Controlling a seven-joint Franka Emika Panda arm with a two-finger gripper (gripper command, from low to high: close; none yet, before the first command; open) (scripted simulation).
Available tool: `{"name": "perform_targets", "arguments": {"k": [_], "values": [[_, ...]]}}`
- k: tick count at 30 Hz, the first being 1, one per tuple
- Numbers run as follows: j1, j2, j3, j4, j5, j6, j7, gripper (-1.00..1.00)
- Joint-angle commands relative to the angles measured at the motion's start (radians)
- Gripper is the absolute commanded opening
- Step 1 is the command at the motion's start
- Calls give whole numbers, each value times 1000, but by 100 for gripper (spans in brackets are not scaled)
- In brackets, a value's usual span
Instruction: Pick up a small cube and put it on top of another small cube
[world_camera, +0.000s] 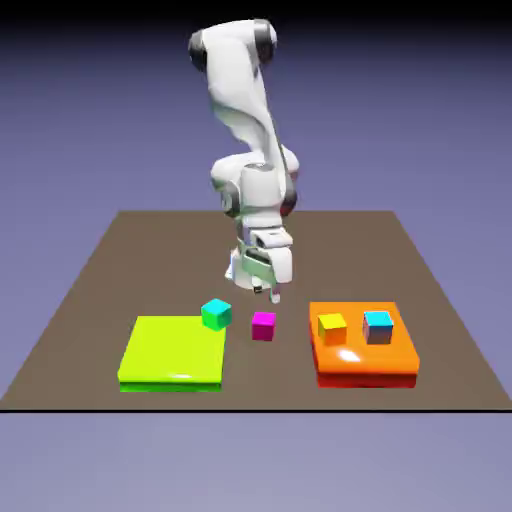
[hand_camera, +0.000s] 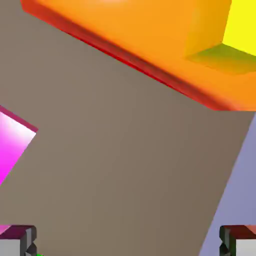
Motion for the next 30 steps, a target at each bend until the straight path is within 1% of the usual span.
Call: {"name": "perform_targets", "arguments": {"k": [1, 14, 16, 30], "values": [[14, 7, -18, -5, -17, -2, -44, 0], [192, 103, -249, -69, -244, -25, -609, 0], [193, 103, -250, -69, -245, -25, -610, 0], [-139, 462, 257, -45, 271, 304, -936, 0]]}}
